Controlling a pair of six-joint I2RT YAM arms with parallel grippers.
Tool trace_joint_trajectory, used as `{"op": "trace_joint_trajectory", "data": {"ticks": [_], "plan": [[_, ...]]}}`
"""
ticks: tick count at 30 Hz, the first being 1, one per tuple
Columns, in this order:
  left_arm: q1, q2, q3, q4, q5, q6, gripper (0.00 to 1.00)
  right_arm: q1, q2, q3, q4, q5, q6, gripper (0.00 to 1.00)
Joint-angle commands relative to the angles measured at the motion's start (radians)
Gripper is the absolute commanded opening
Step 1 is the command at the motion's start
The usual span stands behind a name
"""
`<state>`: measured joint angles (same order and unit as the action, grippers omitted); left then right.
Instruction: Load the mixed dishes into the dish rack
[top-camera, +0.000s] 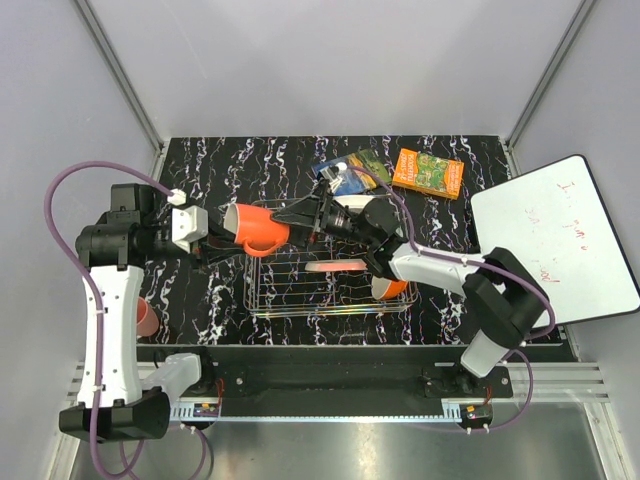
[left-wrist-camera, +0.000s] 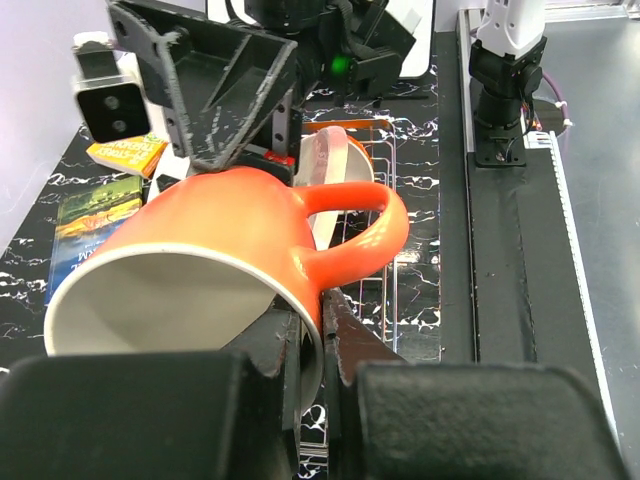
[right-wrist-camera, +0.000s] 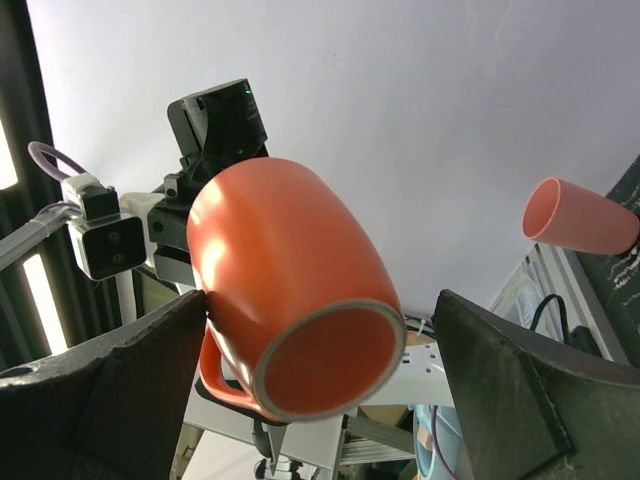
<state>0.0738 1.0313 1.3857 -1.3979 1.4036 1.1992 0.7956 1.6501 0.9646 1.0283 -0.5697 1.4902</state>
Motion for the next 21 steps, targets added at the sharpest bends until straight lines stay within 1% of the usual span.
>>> {"op": "trace_joint_trajectory", "data": {"ticks": [1, 8, 13, 16, 17, 21], "plan": [[-0.009, -0.008, 0.01, -0.026, 0.282, 0.034, 0.0, 0.03, 0.043, 0.086, 0.105, -0.021, 0.031, 1.0], [-0.009, 0.001, -0.002, -0.026, 0.282, 0.068, 0.0, 0.07, 0.128, 0.177, 0.231, -0.053, 0.148, 1.0], [-0.009, 0.018, 0.007, -0.024, 0.281, 0.091, 0.0, 0.086, 0.154, 0.161, 0.332, -0.058, 0.222, 0.97], [-0.009, 0.036, 0.027, -0.024, 0.282, 0.088, 0.0, 0.091, 0.136, 0.151, 0.325, -0.055, 0.219, 0.96], [-0.008, 0.039, 0.03, -0.024, 0.282, 0.089, 0.0, 0.09, 0.131, 0.149, 0.319, -0.055, 0.206, 0.95], [-0.008, 0.032, 0.009, -0.023, 0.282, 0.094, 0.0, 0.088, 0.116, 0.151, 0.309, -0.058, 0.2, 0.85]]}}
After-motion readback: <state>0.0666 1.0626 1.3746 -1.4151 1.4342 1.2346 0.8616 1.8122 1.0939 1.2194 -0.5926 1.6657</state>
